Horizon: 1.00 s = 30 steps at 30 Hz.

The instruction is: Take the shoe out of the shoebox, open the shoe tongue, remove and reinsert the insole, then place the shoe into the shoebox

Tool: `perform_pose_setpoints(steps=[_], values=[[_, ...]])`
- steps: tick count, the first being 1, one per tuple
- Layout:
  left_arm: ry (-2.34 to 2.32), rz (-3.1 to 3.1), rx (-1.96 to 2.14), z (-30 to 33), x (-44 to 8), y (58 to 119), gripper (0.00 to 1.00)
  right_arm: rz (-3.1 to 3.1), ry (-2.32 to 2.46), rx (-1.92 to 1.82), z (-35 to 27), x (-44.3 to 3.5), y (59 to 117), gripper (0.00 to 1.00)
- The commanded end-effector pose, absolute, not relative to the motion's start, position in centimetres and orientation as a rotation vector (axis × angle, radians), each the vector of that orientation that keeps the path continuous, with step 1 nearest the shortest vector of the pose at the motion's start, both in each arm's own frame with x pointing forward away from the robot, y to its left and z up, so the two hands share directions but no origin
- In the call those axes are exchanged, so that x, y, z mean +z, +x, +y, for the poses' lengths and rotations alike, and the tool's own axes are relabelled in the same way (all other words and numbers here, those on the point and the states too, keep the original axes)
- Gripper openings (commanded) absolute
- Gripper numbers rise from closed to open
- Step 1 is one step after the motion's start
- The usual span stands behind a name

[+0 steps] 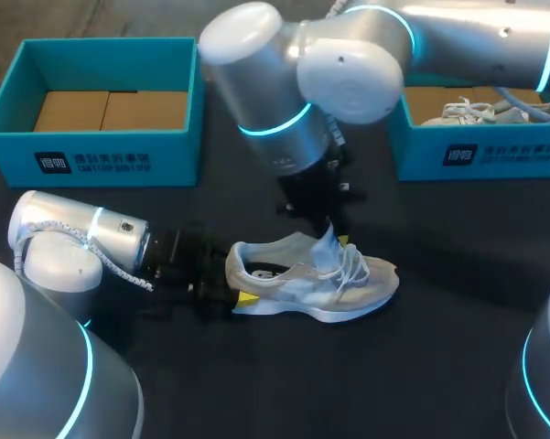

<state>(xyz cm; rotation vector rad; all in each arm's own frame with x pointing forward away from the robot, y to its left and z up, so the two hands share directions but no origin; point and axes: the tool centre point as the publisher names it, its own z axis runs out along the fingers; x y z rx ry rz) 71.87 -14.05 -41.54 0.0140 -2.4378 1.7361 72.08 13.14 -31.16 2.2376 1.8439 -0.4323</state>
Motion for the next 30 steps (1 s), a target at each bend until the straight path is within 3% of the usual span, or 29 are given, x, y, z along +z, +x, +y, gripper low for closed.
perform_pose_setpoints(steps=[1, 30], values=[[0.014, -2.437, 1.737, -14.2, -41.9, 72.0, 0.00, 1.791, 2.340, -0.367, 12.5, -31.5, 71.7, 0.02], [0.014, -2.437, 1.737, -14.2, -41.9, 72.0, 0.00, 2.150, 2.635, 0.308, 7.9, -32.5, 73.0, 0.00]])
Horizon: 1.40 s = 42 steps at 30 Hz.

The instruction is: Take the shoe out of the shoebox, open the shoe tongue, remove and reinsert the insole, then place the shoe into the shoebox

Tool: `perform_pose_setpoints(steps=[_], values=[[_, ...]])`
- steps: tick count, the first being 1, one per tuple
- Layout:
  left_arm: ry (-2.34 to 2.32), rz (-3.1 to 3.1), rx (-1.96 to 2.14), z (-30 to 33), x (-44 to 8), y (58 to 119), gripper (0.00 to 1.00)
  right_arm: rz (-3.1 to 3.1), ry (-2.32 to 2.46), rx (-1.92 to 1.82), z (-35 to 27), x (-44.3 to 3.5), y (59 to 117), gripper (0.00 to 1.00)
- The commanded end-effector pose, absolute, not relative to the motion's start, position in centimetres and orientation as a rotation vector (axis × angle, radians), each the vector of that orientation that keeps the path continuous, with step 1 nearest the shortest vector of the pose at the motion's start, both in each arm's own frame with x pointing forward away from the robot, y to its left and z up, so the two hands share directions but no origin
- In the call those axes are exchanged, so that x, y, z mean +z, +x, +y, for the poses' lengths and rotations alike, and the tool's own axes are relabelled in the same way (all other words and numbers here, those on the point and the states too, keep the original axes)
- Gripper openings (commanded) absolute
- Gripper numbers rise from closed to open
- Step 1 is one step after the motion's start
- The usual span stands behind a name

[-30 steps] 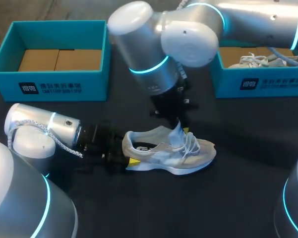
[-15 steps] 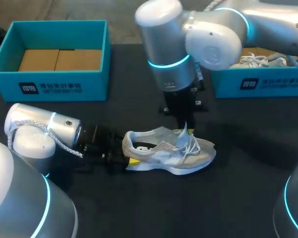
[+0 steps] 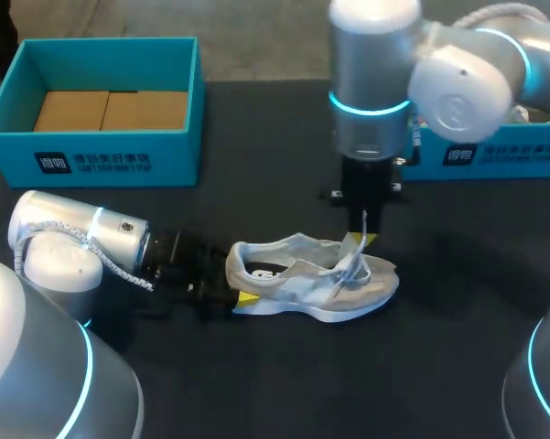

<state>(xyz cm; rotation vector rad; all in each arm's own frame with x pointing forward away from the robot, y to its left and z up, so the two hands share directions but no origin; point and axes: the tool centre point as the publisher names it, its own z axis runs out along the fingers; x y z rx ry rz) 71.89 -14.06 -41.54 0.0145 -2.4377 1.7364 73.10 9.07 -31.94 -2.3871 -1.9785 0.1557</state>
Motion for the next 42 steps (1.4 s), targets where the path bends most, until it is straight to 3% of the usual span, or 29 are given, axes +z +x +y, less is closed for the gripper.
perform_pose_setpoints(steps=[1, 13, 15, 18, 21, 25, 42], values=[[0.014, -2.437, 1.737, -14.2, -41.9, 72.0, 0.00, -1.798, -2.209, -0.275, 7.8, -32.6, 73.1, 0.00], [0.014, -2.437, 1.737, -14.2, -41.9, 72.0, 0.00, -1.713, -2.203, -0.354, 6.3, -34.7, 73.3, 0.00], [0.014, -2.437, 1.737, -14.2, -41.9, 72.0, 0.00, -1.697, -2.204, -0.373, 6.2, -35.2, 73.4, 0.05], [0.014, -2.437, 1.737, -14.2, -41.9, 72.0, 0.00, -1.657, -2.185, -0.417, 6.0, -36.0, 73.4, 0.27], [0.014, -2.437, 1.737, -14.2, -41.9, 72.0, 0.00, -1.616, -2.174, -0.457, 5.8, -36.4, 73.4, 0.40], [0.014, -2.437, 1.737, -14.2, -41.9, 72.0, 0.00, -1.603, -2.178, -0.483, 5.6, -36.7, 73.3, 0.45], [0.014, -2.437, 1.737, -14.2, -41.9, 72.0, 0.00, -1.608, -2.281, -0.478, 4.2, -33.8, 72.2, 0.47]])
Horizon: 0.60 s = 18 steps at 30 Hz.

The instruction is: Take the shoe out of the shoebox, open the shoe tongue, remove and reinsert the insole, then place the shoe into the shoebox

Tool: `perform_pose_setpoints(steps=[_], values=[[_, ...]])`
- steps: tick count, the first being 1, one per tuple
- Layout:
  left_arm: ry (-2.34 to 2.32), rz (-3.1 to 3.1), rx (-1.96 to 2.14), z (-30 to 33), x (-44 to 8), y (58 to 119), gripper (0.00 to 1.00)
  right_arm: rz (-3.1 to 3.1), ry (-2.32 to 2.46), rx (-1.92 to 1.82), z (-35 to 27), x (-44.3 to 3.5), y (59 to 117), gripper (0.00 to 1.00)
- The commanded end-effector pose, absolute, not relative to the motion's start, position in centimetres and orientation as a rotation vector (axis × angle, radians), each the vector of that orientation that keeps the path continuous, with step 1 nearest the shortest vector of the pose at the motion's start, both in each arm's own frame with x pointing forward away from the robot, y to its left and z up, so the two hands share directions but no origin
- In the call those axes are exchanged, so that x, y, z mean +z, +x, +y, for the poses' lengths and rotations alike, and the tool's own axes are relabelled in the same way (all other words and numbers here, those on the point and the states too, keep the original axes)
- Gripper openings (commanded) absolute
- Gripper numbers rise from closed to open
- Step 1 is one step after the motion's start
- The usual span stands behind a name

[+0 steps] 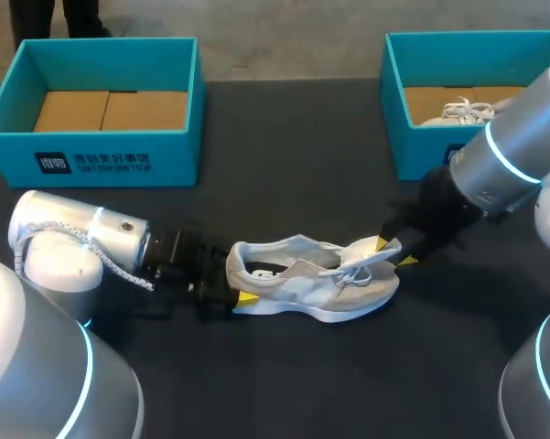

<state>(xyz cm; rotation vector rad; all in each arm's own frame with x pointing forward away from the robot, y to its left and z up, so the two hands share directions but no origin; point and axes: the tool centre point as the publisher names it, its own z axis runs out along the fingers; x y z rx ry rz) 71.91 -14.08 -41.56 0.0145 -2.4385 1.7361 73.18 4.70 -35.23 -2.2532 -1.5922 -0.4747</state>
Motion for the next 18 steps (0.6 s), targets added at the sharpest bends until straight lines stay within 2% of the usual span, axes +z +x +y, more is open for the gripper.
perform_pose_setpoints(steps=[1, 18], values=[[0.014, -2.437, 1.737, -14.2, -41.9, 72.0, 0.00, -1.617, -2.286, -0.477, 4.2, -33.6, 72.2, 0.47], [0.014, -2.437, 1.737, -14.2, -41.9, 72.0, 0.00, -1.952, -2.244, -0.396, 6.0, -28.9, 73.7, 0.49]])
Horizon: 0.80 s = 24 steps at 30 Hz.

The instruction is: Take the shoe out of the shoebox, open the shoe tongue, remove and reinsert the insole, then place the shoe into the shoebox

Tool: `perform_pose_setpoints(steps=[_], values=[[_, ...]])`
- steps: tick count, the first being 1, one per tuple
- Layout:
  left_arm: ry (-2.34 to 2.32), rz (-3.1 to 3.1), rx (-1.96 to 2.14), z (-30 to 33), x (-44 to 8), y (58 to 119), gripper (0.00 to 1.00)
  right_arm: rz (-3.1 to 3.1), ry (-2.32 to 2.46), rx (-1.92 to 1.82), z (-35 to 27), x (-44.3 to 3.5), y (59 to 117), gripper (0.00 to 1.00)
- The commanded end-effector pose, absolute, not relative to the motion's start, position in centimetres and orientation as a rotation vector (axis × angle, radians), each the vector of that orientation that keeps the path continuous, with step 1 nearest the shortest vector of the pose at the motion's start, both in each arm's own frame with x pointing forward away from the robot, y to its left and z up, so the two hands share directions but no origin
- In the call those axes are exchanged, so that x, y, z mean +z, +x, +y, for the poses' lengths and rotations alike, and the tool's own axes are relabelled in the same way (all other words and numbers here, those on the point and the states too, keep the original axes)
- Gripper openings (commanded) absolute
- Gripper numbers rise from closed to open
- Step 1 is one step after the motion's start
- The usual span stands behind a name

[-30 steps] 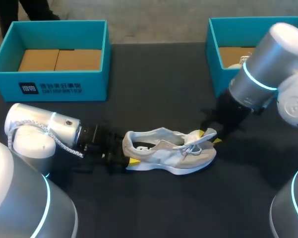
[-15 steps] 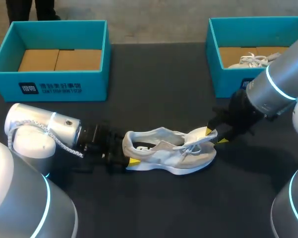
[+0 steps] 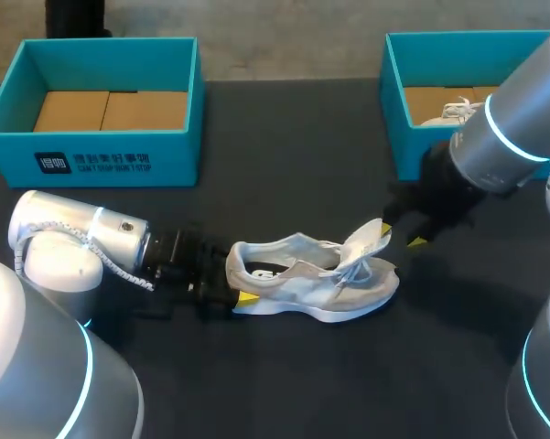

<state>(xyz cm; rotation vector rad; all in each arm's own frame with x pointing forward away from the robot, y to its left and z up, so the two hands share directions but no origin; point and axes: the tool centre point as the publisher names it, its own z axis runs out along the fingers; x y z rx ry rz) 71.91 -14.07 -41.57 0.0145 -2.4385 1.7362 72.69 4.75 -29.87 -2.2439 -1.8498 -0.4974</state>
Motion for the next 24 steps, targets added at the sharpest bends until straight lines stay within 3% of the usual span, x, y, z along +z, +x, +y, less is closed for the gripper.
perform_pose_setpoints(steps=[1, 13, 17, 21, 24], values=[[0.014, -2.437, 1.737, -14.2, -41.9, 72.0, 0.00, -2.001, -2.212, -0.388, 6.3, -28.6, 73.9, 0.49], [0.014, -2.437, 1.737, -14.2, -41.9, 72.0, 0.00, -2.485, -1.941, -0.228, 9.5, -25.7, 75.6, 0.44], [0.014, -2.437, 1.737, -14.2, -41.9, 72.0, 0.00, -2.629, -1.783, -0.240, 10.1, -25.2, 75.6, 0.34], [0.014, -2.437, 1.737, -14.2, -41.9, 72.0, 0.00, -2.775, -1.597, -0.249, 10.6, -25.0, 75.4, 0.00], [0.014, -2.437, 1.737, -14.2, -41.9, 72.0, 0.00, -2.882, -1.432, -0.279, 10.9, -24.5, 75.1, 0.00]])
